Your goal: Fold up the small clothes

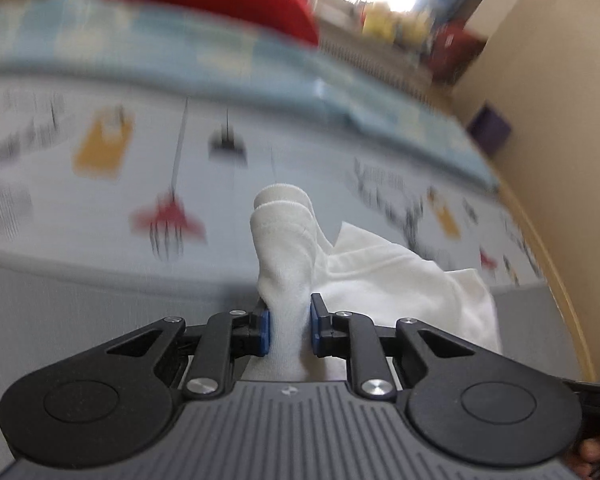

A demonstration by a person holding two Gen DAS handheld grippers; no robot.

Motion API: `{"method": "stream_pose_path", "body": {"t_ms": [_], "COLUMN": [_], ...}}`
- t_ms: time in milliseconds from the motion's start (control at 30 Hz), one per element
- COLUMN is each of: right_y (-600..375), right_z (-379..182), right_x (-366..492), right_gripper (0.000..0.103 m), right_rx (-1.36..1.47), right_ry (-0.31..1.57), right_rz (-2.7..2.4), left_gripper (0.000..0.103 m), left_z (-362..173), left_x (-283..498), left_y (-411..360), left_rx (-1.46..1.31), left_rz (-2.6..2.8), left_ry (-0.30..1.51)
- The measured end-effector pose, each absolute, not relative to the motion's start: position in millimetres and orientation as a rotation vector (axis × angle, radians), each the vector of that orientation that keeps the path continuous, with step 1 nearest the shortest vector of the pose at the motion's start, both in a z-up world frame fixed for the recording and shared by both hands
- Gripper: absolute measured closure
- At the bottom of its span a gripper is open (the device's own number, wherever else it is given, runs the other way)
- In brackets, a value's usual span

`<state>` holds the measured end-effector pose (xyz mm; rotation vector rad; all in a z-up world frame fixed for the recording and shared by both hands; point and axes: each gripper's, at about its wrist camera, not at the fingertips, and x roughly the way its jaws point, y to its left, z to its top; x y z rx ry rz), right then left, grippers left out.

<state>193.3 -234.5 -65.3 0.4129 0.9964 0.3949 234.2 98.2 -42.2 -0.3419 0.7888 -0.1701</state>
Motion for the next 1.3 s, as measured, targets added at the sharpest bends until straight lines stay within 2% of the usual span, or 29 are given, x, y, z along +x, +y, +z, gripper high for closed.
{"method": "stream_pose_path", "body": {"t_ms": [33,100,133,167,200,367,467,500,567,600,767,833,1100,1200,1300], "right_y": [-232,-226,-224,-221,-220,-220,-213,-213,-215,-216,-216,-217,-216,-216,-215], "right_z": [-57,-40,-37,-35,-38,-64,-80,-85,-99,-102,-94,-92,-102,-102,-102], "right_x": [194,193,193,194,197,208,205,202,203,199,190,189,186,186,185], "right_gripper": [0.085,0.078,0.068,0.054,0.052,0.054,0.055,0.058,0.095,0.096,0.096,0.092,0.092,0.092,0.092], "right_rx": [0.414,0.382,0.360,0.347,0.355,0.350,0.288,0.271,0.295,0.313,0.299,0.306,0.222,0.222,0.199], "right_ry": [0.931,0.794,0.758,0.748,0.772,0.971,1.075,1.111,1.186,1.204,1.161,1.153,1.220,1.218,1.222], "right_rz": [0.401,0.388,0.362,0.319,0.303,0.292,0.246,0.224,0.199,0.199,0.206,0.221,0.202,0.195,0.189], "left_gripper": [0.077,0.060,0.050,0.049,0.049,0.049,0.049,0.049,0.049,0.049,0.049,0.049,0.047,0.042,0.030], "left_z": [-34,-24,-25,-29,-36,-73,-90,-94,-101,-103,-100,-99,-100,-109,-119], "left_x": [234,233,232,234,236,237,237,236,233,233,228,225,216,212,203], "left_y": [100,111,117,122,126,132,130,130,128,127,126,124,117,113,106], "left_rx": [-0.335,-0.374,-0.408,-0.439,-0.471,-0.550,-0.533,-0.522,-0.452,-0.431,-0.407,-0.396,-0.340,-0.279,-0.161], "left_rz": [-0.143,-0.080,-0.076,-0.074,-0.074,-0.106,-0.097,-0.095,-0.059,-0.048,-0.044,-0.043,-0.032,-0.023,-0.008], "left_ry": [0.740,0.675,0.675,0.707,0.761,1.002,1.077,1.097,1.118,1.122,1.117,1.124,1.162,1.219,1.273]}}
